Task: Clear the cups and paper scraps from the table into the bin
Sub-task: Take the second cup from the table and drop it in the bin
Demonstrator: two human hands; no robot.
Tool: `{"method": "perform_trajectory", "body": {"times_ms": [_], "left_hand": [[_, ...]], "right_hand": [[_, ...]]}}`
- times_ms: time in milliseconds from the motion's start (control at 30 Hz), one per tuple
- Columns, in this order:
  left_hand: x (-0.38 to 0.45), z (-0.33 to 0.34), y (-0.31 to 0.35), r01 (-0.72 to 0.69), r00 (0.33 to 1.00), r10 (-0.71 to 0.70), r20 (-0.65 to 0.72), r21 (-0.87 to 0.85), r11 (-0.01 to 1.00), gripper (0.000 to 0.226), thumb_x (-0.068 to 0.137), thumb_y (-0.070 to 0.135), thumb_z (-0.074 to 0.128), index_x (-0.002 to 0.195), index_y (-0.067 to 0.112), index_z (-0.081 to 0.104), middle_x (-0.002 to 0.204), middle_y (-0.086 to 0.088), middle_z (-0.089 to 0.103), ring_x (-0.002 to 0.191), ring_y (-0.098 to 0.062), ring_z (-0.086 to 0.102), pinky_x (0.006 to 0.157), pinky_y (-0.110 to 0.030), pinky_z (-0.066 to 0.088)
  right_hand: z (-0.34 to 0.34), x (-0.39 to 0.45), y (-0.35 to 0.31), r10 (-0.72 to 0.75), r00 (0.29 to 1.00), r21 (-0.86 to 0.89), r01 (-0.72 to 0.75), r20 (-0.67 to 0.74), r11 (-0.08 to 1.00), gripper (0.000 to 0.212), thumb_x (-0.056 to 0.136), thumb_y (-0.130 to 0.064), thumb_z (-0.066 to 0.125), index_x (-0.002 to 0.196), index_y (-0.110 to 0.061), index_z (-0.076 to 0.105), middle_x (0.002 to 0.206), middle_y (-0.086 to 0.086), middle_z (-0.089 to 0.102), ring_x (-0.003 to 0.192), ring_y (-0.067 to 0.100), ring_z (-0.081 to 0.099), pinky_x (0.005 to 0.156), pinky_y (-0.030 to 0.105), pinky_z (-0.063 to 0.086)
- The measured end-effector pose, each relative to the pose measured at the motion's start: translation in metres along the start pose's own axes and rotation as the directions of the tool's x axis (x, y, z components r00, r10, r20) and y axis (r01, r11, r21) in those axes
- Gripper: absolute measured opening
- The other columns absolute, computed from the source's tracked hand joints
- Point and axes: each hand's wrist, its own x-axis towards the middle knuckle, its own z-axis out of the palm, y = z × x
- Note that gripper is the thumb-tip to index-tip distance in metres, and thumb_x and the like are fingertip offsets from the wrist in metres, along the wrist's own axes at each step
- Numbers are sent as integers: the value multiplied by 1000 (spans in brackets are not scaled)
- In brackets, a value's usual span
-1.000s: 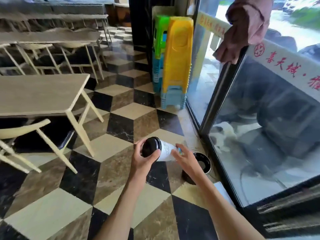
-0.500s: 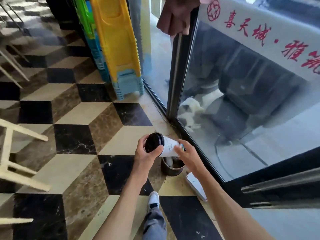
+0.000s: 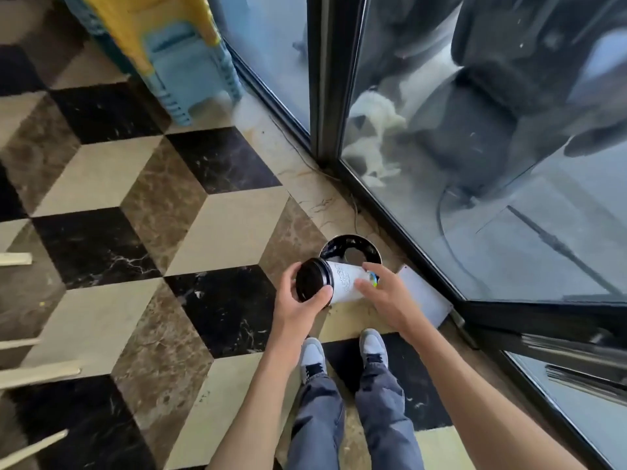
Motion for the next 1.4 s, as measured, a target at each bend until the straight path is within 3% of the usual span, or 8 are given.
{"method": "perform_trajectory", "body": {"times_ms": [233, 333, 533, 733, 900, 1133, 1267, 1400], "left_hand": [[97, 30, -98, 129, 992, -129, -15, 66, 989, 66, 67, 40, 83, 126, 47, 55, 128, 12, 64, 121, -10, 62, 107, -41, 50], [145, 48, -143, 130, 991, -129, -18, 103, 986, 67, 69, 39, 82, 129, 44, 54, 126, 13, 64, 119, -6, 62, 102, -33, 52], [207, 74, -198, 132, 990, -122, -66, 166, 977, 63, 70, 41, 81, 127, 47, 53, 115, 24, 62, 100, 19, 58, 82, -18, 50], [239, 84, -227, 143, 985, -116, -127, 223, 964, 64, 71, 44, 78, 129, 46, 51, 121, 26, 55, 112, 14, 50, 86, -18, 45], [246, 89, -235, 178, 981, -148, -122, 292, 940, 71, 72, 50, 75, 137, 46, 45, 133, 12, 54, 125, -10, 54, 99, -34, 47], [237, 84, -223, 188, 980, -155, -127, 314, 931, 69, 78, 51, 73, 139, 47, 42, 146, 5, 42, 132, -21, 49, 100, -42, 44], [223, 79, -205, 157, 984, -128, -123, 272, 949, 68, 77, 55, 72, 137, 50, 41, 136, 11, 41, 131, -19, 51, 105, -46, 46], [201, 71, -166, 100, 990, -73, -120, 230, 968, 68, 77, 55, 72, 137, 52, 42, 141, 8, 41, 126, -16, 54, 85, -31, 49]], "right_hand": [[37, 110, 110, 119, 991, 58, -122, 54, 991, 53, 94, -34, 63, 142, -16, 49, 132, 8, 61, 119, 25, 60, 105, 45, 48], [49, 160, 155, 141, 988, 60, -144, 58, 988, 51, 94, -36, 62, 142, -21, 50, 117, 1, 61, 102, 17, 60, 83, 28, 50], [61, 226, 206, 165, 986, 101, -168, 39, 981, 50, 95, -38, 59, 142, -26, 48, 109, -1, 52, 91, 19, 47, 64, 21, 39], [74, 257, 224, 162, 985, 125, -169, 60, 978, 52, 96, -33, 59, 145, -20, 47, 141, 9, 56, 125, 27, 56, 96, 38, 48], [70, 262, 226, 130, 990, 136, -135, 49, 981, 54, 97, -28, 56, 148, -20, 43, 165, 3, 25, 152, 21, 25, 121, 47, 28], [49, 252, 219, 125, 992, 235, -122, 1, 964, 49, 97, -26, 57, 145, -24, 48, 150, 0, 49, 143, 16, 39, 113, 38, 37], [41, 238, 200, 102, 995, 257, -102, 12, 961, 49, 96, -28, 57, 144, -26, 48, 144, -1, 55, 144, 15, 38, 115, 47, 37], [32, 214, 160, 16, 1000, 227, -20, 19, 974, 50, 96, -26, 58, 145, -22, 48, 142, -1, 57, 134, 9, 43, 108, 32, 36]]}}
